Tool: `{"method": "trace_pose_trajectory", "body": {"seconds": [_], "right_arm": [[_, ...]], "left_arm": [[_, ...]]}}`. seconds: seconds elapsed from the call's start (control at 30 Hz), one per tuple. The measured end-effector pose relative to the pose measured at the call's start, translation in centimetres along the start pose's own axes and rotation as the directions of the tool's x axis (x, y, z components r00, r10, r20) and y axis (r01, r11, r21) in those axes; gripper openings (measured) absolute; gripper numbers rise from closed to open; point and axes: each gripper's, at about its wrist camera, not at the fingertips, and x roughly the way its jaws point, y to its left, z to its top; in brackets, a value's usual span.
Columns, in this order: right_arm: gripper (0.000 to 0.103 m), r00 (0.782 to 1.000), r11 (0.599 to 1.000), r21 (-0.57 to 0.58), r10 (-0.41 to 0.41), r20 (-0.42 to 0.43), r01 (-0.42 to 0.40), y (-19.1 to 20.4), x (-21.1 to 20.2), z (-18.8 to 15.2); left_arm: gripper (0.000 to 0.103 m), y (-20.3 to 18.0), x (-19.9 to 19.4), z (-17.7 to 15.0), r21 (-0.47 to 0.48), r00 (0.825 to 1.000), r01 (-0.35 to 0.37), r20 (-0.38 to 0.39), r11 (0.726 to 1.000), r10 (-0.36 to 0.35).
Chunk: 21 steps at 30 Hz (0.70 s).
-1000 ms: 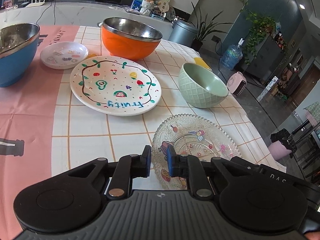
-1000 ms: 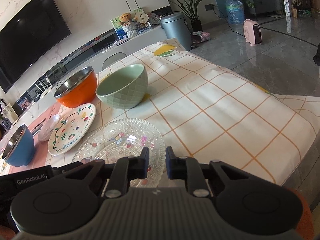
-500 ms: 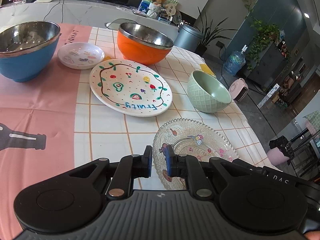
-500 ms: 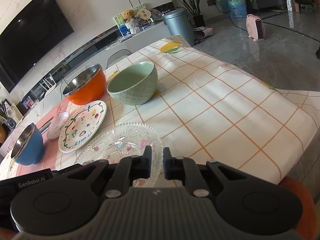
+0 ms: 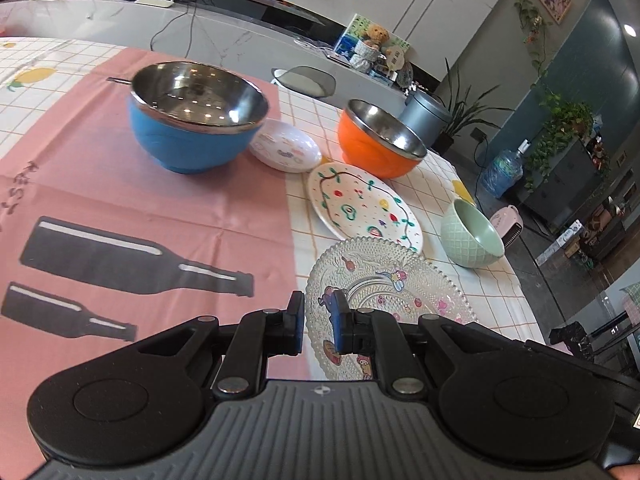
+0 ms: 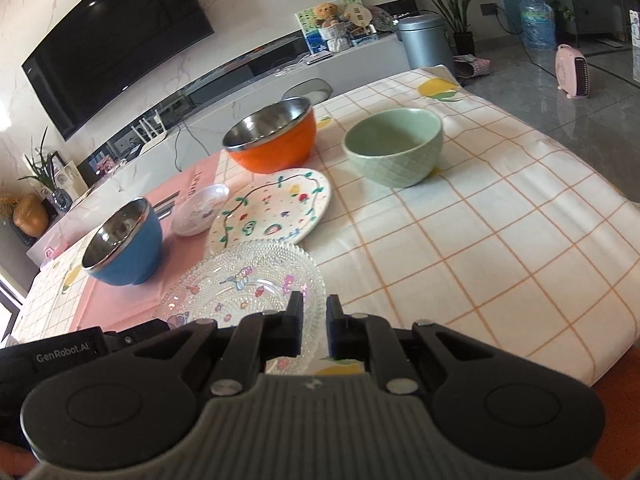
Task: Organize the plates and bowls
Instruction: 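Lift the glass plate with the left gripper and carry it onto the pink mat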
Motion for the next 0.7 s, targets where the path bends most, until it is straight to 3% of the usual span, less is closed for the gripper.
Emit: {"method": "trace_pose_trajectory", "body": {"seconds": [0.4, 0.7], "right_arm": [[0.010, 0.990, 0.984, -0.138, 0.096, -0.101, -0.110, 8.4, 2.4, -2.2], [0.010, 0.979, 0.978, -0.165, 0.097, -0.180, -0.128, 10.8, 4.6, -3.5]], "left_arm": [[0.015, 7.5, -3.6, 0.3, -0.131, 0.993, -0.104, 0.039, 0.986, 0.110], [0.015, 10.3, -3.8, -0.1, -0.168, 0.989, -0.138, 0.031, 0.976, 0.146]]}}
